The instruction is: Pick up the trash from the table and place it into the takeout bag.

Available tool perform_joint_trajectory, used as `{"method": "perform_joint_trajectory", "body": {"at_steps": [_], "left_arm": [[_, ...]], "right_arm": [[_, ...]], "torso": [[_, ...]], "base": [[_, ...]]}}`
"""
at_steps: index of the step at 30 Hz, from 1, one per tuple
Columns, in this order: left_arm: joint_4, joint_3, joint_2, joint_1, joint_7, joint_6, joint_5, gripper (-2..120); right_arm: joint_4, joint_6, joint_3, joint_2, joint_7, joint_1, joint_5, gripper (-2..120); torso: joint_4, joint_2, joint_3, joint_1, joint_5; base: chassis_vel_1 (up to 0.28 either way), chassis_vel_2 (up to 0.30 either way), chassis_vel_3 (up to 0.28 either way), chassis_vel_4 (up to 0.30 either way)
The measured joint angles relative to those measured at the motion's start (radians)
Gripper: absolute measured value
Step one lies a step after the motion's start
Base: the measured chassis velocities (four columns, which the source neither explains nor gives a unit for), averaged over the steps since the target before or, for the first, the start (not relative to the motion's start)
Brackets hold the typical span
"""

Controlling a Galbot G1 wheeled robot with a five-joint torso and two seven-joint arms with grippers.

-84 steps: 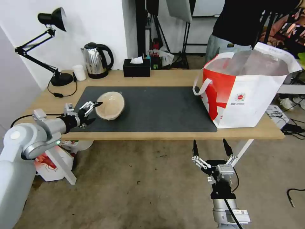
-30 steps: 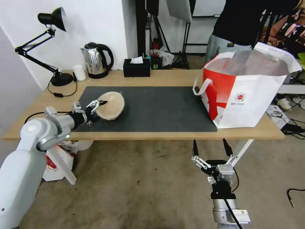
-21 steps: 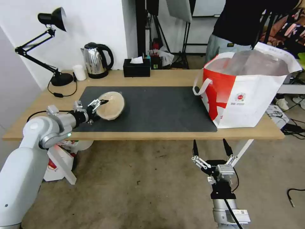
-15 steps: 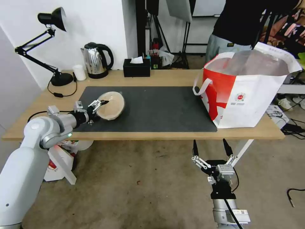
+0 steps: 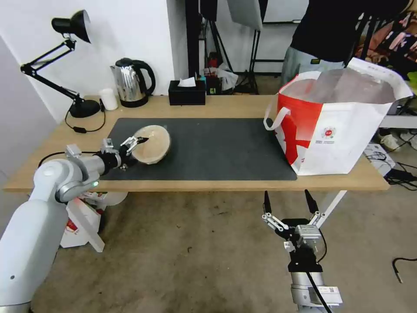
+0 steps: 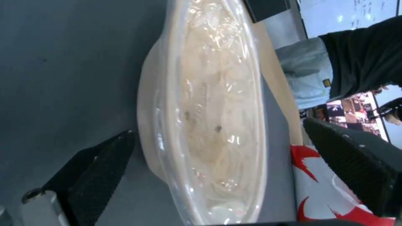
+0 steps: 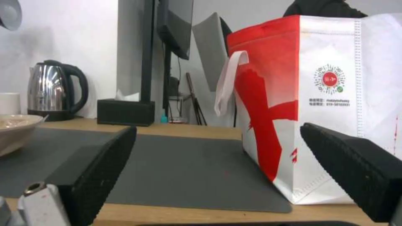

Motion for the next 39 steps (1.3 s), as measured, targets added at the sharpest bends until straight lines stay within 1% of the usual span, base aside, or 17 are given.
{"method": "perform_joint_trajectory", "body": {"at_steps": [12,26,28,29,31,33,34,35,36,37,39], "left_arm": [[0.027,0.017,-0.026,-0.017,0.007,0.000,0.019,100],[0.048,0.026,-0.029,-0.022,0.025,0.000,0.042,100],[0.051,0.030,-0.030,-0.025,0.030,0.000,0.045,91],[0.051,0.030,-0.030,-0.025,0.030,0.000,0.045,91],[0.055,0.033,-0.034,-0.030,0.031,0.000,0.048,83],[0.055,0.034,-0.034,-0.031,0.031,0.000,0.048,81],[0.056,0.035,-0.035,-0.032,0.031,0.000,0.049,78],[0.058,0.037,-0.038,-0.035,0.031,0.000,0.051,68],[0.058,0.039,-0.040,-0.036,0.032,-0.001,0.052,63],[0.058,0.039,-0.040,-0.036,0.032,-0.001,0.052,63],[0.059,0.041,-0.042,-0.038,0.032,-0.001,0.054,55]], "right_arm": [[0.000,0.000,0.000,0.000,0.000,0.000,0.000,100],[0.000,0.000,0.000,0.000,0.000,0.000,0.000,100],[0.000,0.000,0.000,0.000,0.000,0.000,0.000,100],[0.000,0.000,0.000,0.000,0.000,0.000,0.000,100],[0.000,0.000,0.000,0.000,0.000,0.000,0.000,100],[0.000,0.000,0.000,0.000,0.000,0.000,0.000,100],[0.000,0.000,0.000,0.000,0.000,0.000,0.000,100],[0.000,0.000,0.000,0.000,0.000,0.000,0.000,100],[0.000,0.000,0.000,0.000,0.000,0.000,0.000,100],[0.000,0.000,0.000,0.000,0.000,0.000,0.000,100],[0.000,0.000,0.000,0.000,0.000,0.000,0.000,100]], "torso": [[-0.0001,0.000,0.000,0.000,0.0001],[0.0000,0.000,0.000,0.000,0.0000],[0.0000,0.000,0.000,0.000,0.0000],[0.0000,0.000,0.000,0.000,0.0000],[0.0000,0.000,0.000,0.000,0.0000],[0.0000,0.000,0.000,0.000,0.0000],[0.0000,0.000,0.000,0.000,0.0000],[0.0000,0.000,0.000,0.000,0.0000],[-0.0001,0.000,0.000,0.000,0.0000],[-0.0001,0.000,0.000,0.000,0.0000],[-0.0001,0.000,0.000,0.000,0.0000]], "base": [[0.000,0.000,0.000,0.000],[0.000,0.000,0.000,0.000],[0.000,0.000,0.000,0.000],[0.000,0.000,0.000,0.000],[0.000,0.000,0.000,0.000],[0.000,0.000,0.000,0.000],[0.000,0.000,0.000,0.000],[0.000,0.000,0.000,0.000],[0.000,0.000,0.000,0.000],[0.000,0.000,0.000,0.000],[0.000,0.000,0.000,0.000]]}}
